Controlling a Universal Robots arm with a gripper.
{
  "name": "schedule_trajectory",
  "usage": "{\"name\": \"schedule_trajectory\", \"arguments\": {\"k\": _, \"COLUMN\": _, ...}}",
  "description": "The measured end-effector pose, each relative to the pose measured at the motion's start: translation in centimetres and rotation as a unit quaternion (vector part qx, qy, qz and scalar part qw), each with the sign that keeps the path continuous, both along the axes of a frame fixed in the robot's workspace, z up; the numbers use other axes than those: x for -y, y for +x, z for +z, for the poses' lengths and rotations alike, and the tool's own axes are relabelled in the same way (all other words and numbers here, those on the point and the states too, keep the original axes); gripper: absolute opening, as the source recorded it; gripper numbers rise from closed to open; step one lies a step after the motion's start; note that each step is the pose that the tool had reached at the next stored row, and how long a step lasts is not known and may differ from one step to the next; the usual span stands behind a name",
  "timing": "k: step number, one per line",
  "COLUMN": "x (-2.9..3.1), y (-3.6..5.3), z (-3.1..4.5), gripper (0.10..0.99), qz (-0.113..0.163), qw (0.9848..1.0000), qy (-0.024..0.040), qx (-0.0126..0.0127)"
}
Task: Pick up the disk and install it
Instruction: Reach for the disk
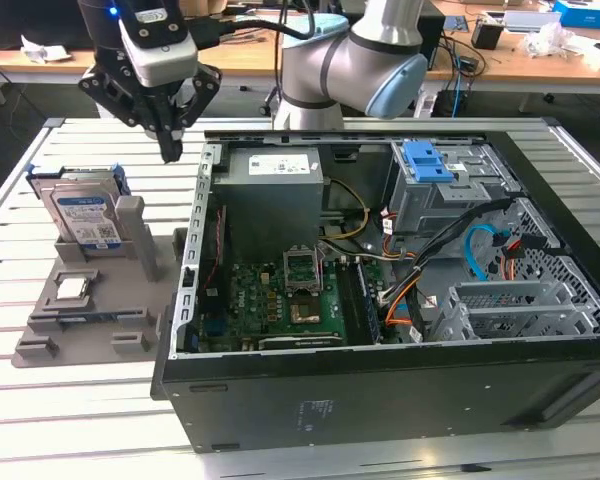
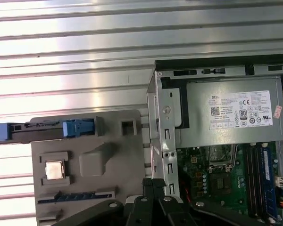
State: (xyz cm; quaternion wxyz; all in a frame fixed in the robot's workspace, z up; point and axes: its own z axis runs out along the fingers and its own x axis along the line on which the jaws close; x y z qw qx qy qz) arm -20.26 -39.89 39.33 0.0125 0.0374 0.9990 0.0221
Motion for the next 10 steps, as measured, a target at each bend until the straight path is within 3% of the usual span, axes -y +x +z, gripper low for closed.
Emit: {"name": "schedule_trajectory", "arguments": {"k": 10, "x": 0.00, "y": -3.40, "z": 0.00, "gripper": 0.106, "qz": 0.000, "qw": 1.0000, "qy": 0.0000, "qx": 0.0000}}
